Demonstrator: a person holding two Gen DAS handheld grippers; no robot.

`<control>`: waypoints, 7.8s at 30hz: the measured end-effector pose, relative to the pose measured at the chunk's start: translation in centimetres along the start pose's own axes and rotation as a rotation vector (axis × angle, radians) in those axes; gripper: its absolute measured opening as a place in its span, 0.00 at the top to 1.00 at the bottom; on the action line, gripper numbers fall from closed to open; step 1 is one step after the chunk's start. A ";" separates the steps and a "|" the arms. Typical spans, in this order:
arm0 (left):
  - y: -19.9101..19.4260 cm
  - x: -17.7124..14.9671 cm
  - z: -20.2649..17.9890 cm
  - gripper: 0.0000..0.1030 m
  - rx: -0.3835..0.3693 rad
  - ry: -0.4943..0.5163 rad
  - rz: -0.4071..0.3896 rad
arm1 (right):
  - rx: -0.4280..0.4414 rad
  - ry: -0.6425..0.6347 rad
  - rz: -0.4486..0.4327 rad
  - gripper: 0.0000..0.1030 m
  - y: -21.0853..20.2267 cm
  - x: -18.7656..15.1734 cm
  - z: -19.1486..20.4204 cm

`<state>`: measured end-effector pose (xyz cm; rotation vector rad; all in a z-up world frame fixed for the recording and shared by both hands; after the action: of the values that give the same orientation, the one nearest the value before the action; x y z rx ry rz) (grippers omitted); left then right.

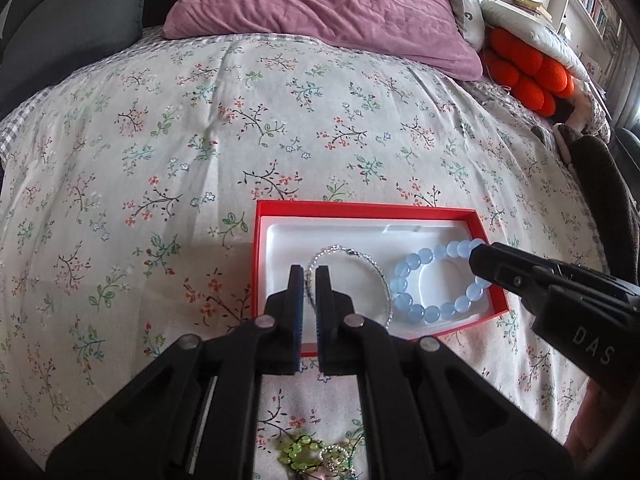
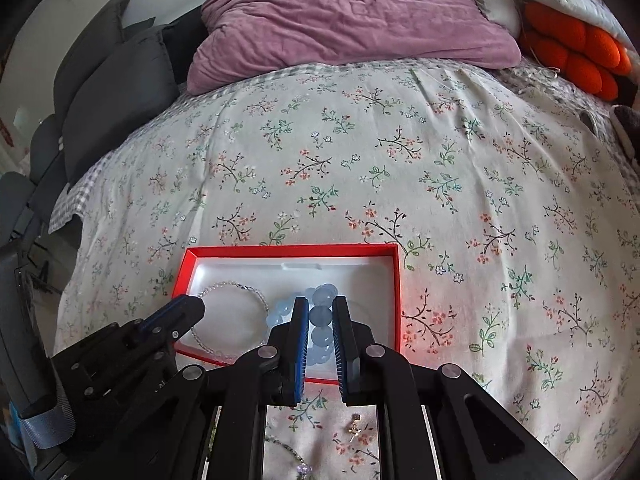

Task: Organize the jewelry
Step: 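Carry both bracelets into the red box and open both grippers, then withdraw both open grippers from the box back to the jewelry pile, then grasp the green beaded bracelet with the left gripper while the right grasps the green-silver strand, then lift both held bracelets and carry them over the red box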

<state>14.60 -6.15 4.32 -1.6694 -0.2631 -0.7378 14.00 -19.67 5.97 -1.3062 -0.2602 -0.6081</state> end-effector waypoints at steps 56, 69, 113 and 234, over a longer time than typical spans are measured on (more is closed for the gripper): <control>-2.4 -9.0 3.8 0.55 -0.111 -0.012 0.269 | -0.065 -0.107 0.277 0.25 -0.8 -10.9 -2.7; -0.7 -8.4 2.3 0.64 -0.274 0.012 0.274 | -0.077 -0.103 0.286 0.25 0.4 -10.6 -2.5; -9.5 -6.8 3.0 0.95 -0.266 0.047 0.103 | -0.065 -0.167 0.274 0.50 6.4 -10.3 5.5; -0.1 -0.5 -0.2 0.95 -0.039 0.000 0.076 | 0.122 0.054 0.036 0.94 -0.3 -0.4 -0.7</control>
<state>14.13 -6.22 4.14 -1.7075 -0.1854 -0.6897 13.44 -20.27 5.80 -1.1737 -0.2253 -0.5868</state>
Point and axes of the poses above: each gripper's, at about its wrist camera, not at the fingertips, and y roughly the way its jaws point, z to its left, x to its top, the point moved 3 cm from there along y, roughly the way its jaws point, and after that the axes turned 6 degrees about y, right-handed, at the moved point
